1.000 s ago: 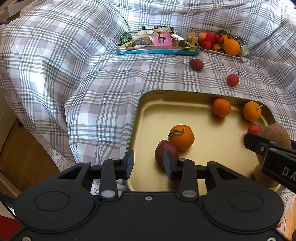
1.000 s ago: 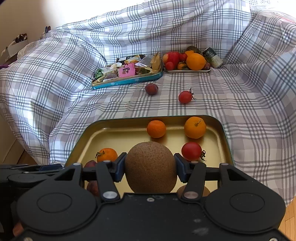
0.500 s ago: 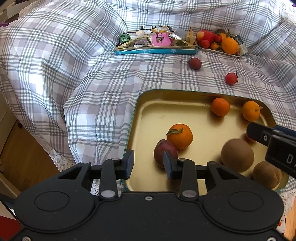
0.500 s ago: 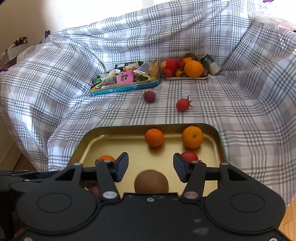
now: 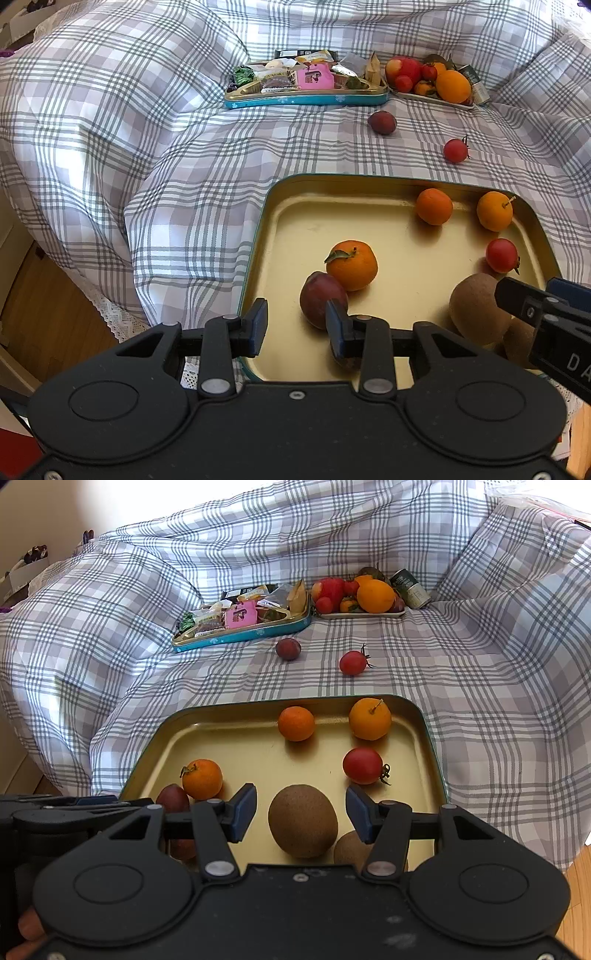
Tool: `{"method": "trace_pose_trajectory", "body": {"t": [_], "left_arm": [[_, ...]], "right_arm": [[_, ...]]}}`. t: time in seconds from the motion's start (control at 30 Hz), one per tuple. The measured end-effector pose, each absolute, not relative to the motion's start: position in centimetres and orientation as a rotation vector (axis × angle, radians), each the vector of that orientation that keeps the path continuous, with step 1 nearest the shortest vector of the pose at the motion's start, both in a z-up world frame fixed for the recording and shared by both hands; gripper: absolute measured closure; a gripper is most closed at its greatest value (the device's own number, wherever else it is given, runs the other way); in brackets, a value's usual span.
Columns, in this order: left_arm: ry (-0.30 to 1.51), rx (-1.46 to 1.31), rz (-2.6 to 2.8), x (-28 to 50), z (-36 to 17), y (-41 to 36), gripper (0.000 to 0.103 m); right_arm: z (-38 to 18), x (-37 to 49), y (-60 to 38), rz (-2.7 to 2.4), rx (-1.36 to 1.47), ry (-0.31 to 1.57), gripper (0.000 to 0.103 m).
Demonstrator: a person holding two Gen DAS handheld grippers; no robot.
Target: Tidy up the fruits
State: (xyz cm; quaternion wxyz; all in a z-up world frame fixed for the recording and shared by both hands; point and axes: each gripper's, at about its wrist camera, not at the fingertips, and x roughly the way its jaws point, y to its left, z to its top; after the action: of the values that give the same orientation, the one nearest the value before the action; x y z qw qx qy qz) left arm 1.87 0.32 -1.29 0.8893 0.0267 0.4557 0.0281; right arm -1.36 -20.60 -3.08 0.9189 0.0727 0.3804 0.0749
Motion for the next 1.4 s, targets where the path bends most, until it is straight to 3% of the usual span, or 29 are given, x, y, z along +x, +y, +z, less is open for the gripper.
{"method": "trace_pose_trajectory", "body": {"t": [1.4], "left_arm": [[0.972, 0.054, 0.063, -0.2, -2.3, -0.7, 0.059]], "right_arm": [[-4.3, -3.2, -20.7, 0.086, 0.178, 0.827, 0.046]]}}
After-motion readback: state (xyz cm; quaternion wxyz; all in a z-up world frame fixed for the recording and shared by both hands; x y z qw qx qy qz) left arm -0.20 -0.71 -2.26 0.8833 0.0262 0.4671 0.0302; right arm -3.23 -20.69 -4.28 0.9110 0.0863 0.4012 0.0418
